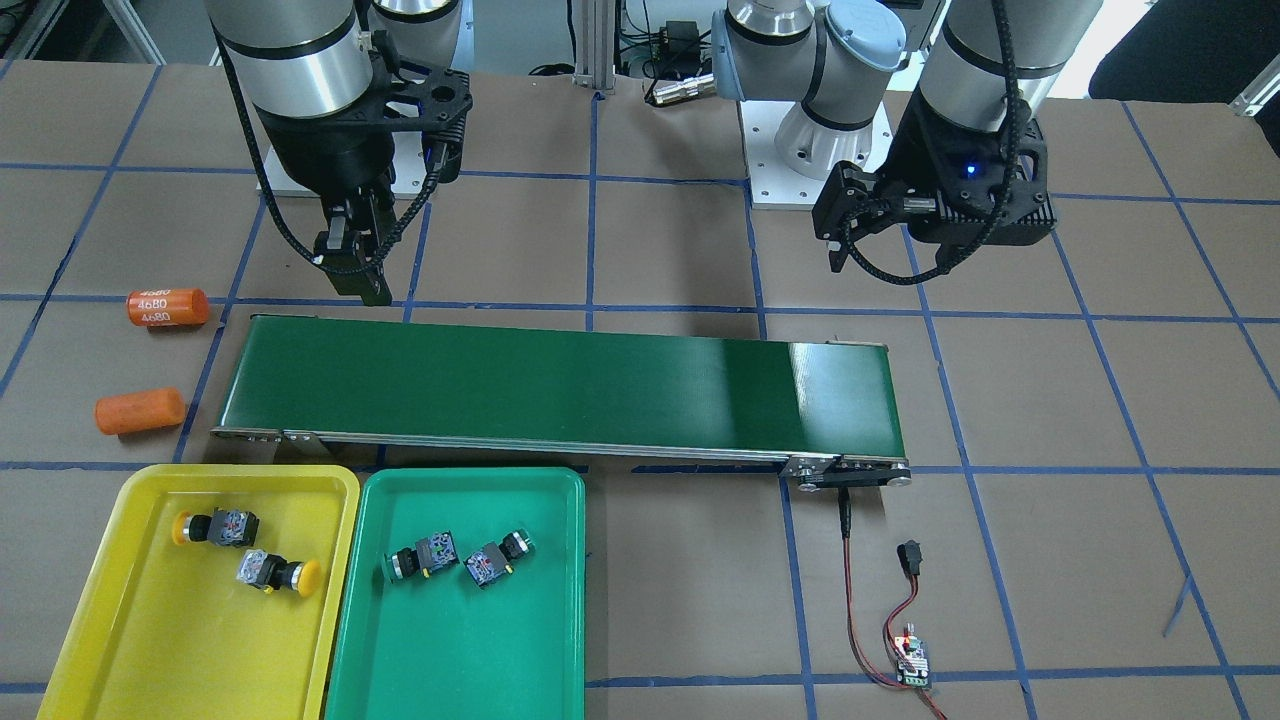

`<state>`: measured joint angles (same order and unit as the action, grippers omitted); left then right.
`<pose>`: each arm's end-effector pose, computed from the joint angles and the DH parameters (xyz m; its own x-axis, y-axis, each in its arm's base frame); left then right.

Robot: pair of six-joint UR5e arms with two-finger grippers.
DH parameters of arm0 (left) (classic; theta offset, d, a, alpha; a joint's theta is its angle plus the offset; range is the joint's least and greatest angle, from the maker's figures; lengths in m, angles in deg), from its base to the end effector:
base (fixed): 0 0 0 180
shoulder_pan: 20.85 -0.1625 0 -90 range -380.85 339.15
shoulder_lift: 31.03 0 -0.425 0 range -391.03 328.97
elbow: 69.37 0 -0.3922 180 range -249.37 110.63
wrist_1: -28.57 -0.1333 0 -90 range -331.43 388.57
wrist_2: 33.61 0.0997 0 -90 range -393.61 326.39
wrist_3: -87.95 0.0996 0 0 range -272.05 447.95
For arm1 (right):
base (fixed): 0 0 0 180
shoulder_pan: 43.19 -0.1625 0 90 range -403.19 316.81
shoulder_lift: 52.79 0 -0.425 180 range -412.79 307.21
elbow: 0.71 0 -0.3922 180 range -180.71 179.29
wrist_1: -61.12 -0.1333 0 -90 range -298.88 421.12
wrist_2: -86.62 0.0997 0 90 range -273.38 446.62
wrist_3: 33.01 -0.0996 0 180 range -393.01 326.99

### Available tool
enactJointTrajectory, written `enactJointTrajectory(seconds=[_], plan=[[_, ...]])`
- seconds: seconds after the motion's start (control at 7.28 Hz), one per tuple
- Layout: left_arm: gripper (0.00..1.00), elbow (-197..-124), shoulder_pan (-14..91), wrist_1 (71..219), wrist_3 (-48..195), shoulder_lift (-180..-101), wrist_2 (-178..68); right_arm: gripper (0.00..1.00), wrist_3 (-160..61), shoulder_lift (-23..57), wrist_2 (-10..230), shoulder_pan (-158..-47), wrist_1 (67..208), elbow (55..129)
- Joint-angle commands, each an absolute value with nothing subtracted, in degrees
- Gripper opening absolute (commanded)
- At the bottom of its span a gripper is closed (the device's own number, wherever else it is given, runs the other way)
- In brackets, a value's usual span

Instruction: Sort buttons by color to trays

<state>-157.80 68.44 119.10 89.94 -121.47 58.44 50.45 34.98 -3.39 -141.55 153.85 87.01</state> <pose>-0.1236 -0.4977 0.4967 -0.9991 0.0220 -0.0361 0.0223 0.9997 -0.0092 0.2065 -0.4883 0.4929 0.0316 -0.9983 0.0482 -0.9995 -0.0319 -0.0054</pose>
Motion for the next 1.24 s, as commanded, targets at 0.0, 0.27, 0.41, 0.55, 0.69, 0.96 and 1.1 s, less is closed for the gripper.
enactJointTrajectory(seconds=[0.0,0.27,0.41,0.55,0.69,0.96,1.1], plan=[[1.0,-157.4,68.4,119.5,89.4,-121.5,58.7,0.74,37.8,35.5,-3.2,-141.3,153.5,87.3],[1.0,-157.0,68.4,120.7,89.3,-121.7,58.5,0.78,17.7,35.5,-3.3,-140.8,154.1,87.2],[1.0,-156.7,68.4,120.7,89.3,-121.7,58.5,0.8,3.5,35.5,-3.3,-140.5,153.9,86.8],[1.0,-156.6,68.3,120.7,89.3,-122.3,58.5,0.86,-7.4,35.6,-3.4,-140.5,153.7,86.7],[1.0,-157.3,68.4,120.8,89.4,-122.2,59.0,0.93,-18.7,35.6,-3.3,-140.4,153.8,86.6],[1.0,-157.9,68.5,120.2,89.3,-123.8,58.3,1.0,-32.9,35.8,-3.2,-140.5,153.2,86.6],[1.0,-158.0,68.4,120.2,89.4,-123.2,58.4,1.0,-36.9,36.6,-3.2,-140.7,153.1,86.6]])
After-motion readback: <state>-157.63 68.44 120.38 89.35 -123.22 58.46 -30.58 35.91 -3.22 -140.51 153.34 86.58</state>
